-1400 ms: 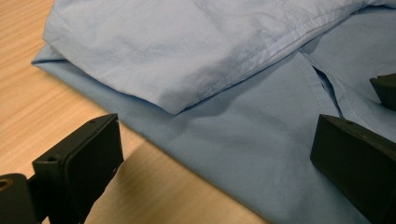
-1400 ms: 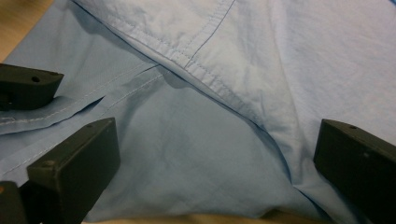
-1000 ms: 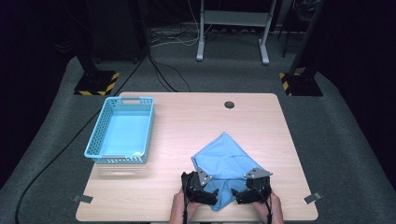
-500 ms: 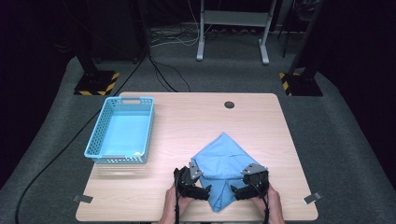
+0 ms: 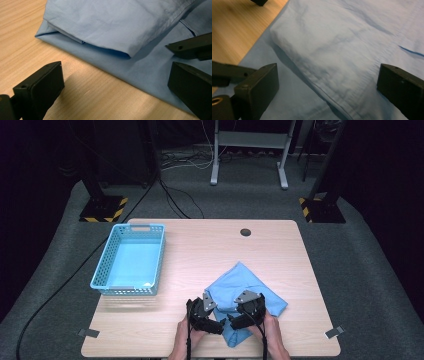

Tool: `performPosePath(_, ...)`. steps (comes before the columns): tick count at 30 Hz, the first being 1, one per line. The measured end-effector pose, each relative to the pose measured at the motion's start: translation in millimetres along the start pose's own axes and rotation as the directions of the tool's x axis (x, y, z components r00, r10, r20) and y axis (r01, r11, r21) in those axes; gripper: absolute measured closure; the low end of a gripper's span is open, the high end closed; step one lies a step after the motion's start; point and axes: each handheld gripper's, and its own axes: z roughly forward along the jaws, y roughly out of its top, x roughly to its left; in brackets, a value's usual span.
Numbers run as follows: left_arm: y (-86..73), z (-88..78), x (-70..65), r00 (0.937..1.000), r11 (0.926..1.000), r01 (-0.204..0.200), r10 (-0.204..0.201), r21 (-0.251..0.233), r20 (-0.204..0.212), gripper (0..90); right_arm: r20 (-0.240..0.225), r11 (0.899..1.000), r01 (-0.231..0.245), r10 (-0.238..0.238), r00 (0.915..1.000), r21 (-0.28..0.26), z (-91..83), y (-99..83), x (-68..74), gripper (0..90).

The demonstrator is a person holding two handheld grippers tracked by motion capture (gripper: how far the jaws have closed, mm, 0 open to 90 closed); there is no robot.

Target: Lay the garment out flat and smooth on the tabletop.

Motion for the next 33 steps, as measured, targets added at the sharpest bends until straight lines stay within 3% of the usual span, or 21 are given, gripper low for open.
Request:
performPosePath(7,-0.5,-0.5,-0.1,1.0,1.0,-0.003,0.003,0.0,-0.001,0.2,0.002,0.999,0.036,-0.036,0.9993,0.011,7.1,10.0,9.8,21.0)
performPosePath(12,-0.5,-0.5,-0.1,1.0,1.0,-0.003,0.003,0.0,-0.001,0.2,-0.023,0.999,0.041,-0.041,0.9989,0.002,6.0,11.5,12.1,41.4)
performPosePath(20,-0.3,-0.4,-0.9,0.9998,0.9999,-0.015,0.015,0.001,0.012,0.2,-0.09,1.0,-0.02,0.019,0.9957,-0.012,8.3,11.0,5.3,70.0)
performPosePath(23,-0.2,-0.3,-1.0,0.9998,0.9999,-0.015,0.015,0.001,0.012,0.2,-0.088,1.0,-0.017,0.016,0.996,-0.018,8.0,10.1,5.1,78.6)
performPosePath(26,-0.3,-0.3,-0.9,0.9998,0.9999,-0.015,0.015,0.0,0.012,0.2,-0.082,1.0,-0.014,0.012,0.9966,-0.022,7.1,8.2,4.6,83.6)
performPosePath(33,-0.1,-0.1,-0.7,0.9999,0.9999,-0.01,0.01,0.0,0.007,0.2,-0.077,0.997,-0.035,0.03,0.9966,-0.069,-2.3,10.7,0.1,85.1)
